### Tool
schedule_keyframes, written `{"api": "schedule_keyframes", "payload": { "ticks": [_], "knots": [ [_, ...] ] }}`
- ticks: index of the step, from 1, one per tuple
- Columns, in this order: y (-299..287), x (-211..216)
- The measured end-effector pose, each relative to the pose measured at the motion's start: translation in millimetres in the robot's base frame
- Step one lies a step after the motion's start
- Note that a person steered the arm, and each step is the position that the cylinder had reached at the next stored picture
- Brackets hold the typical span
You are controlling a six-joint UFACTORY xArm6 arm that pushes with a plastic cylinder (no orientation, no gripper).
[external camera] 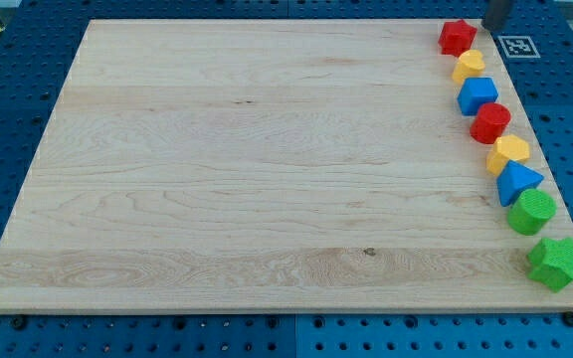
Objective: Push the blue cube to the left
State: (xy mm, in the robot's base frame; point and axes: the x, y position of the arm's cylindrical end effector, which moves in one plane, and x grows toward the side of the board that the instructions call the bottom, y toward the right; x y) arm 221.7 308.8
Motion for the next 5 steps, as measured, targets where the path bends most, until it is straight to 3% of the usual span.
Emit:
{"api": "schedule_keyframes", "payload": {
  "ticks": [2, 5],
  "knots": [
    [3, 98],
    [-3, 131]
  ]
}}
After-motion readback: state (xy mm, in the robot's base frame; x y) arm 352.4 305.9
